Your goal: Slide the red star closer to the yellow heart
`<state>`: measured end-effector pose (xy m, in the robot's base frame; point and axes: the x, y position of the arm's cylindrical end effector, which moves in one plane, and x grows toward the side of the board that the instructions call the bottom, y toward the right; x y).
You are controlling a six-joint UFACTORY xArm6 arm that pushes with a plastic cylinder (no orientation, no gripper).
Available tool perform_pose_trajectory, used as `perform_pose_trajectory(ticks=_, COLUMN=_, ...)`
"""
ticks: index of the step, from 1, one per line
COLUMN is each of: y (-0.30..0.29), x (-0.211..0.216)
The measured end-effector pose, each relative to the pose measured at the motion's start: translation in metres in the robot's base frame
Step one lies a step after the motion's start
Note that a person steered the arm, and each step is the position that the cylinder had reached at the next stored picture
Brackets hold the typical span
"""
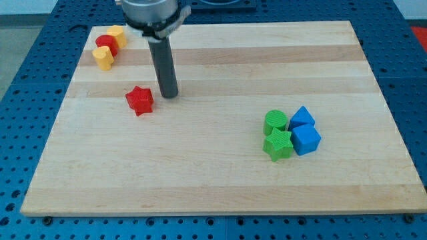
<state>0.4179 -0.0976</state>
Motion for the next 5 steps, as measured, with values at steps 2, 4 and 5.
perform_pose_trajectory(ticks=2, y=-0.038, x=0.051)
perform_pose_trajectory(ticks=4, y=-0.105, x=-0.010)
perform_pose_trajectory(ticks=5, y=-0.109, x=-0.003)
